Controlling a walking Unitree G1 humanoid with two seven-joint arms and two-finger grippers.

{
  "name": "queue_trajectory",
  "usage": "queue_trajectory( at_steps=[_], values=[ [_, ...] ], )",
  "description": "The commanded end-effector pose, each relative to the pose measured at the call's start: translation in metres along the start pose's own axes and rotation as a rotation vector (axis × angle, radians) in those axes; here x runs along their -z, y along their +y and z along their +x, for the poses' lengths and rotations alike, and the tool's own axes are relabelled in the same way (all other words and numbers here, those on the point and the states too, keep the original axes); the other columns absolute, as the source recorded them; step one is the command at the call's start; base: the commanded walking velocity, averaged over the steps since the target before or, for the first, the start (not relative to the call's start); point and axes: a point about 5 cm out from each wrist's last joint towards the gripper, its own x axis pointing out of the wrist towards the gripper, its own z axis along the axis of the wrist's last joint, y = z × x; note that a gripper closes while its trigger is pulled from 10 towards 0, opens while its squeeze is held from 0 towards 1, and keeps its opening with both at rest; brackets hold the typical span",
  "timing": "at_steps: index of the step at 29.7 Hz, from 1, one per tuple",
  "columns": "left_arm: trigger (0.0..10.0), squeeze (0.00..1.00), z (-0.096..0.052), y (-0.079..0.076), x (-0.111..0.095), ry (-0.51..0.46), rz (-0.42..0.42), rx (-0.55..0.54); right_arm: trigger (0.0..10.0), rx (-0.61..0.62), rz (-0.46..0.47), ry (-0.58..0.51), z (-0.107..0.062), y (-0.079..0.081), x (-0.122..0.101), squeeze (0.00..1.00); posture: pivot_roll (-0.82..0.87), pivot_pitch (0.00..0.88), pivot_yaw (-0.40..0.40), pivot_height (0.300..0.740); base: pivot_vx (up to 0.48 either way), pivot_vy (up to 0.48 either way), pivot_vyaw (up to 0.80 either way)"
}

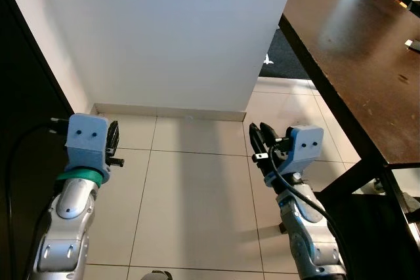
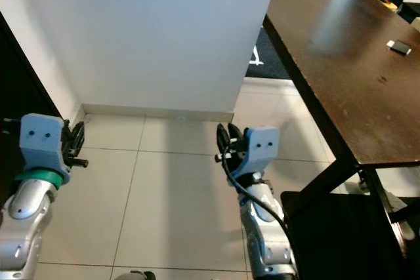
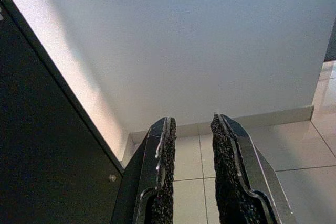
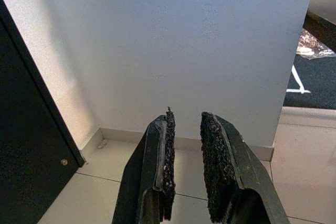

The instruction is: Hang keys on a hook

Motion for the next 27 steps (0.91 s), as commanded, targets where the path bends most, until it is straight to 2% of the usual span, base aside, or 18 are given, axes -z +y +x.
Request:
queue_trajectory(
  at_steps=[1, 10, 17, 27],
  values=[
    [10.0, 0.0, -0.0029, 0.0, 0.0029, 0.005, 0.02, -0.002, 10.0, 0.006, 0.005, 0.006, -0.0008, -0.0018, 0.0018, 0.0, 0.08, 0.0, 0.021, 0.74, 0.0, 0.0, 0.0],
    [10.0, 0.0, -0.0023, 0.0001, 0.0042, 0.013, 0.002, 0.006, 10.0, 0.003, 0.003, 0.002, -0.0003, -0.0013, 0.0015, 0.0, 0.08, 0.0, 0.023, 0.74, 0.0, 0.0, 0.0],
    [10.0, 0.0, -0.0016, -0.0011, 0.0057, 0.029, 0.003, 0.021, 10.0, -0.019, -0.058, 0.005, 0.0, 0.0027, 0.0005, 0.0, 0.08, 0.0, 0.026, 0.74, 0.0, 0.0, 0.0],
    [10.0, 0.0, -0.0004, 0.0003, 0.0069, 0.045, -0.034, 0.026, 10.0, -0.036, -0.086, 0.014, -0.0005, 0.0058, 0.0, 0.0, 0.08, 0.0, 0.025, 0.74, 0.0, 0.0, 0.0]
  ],
)
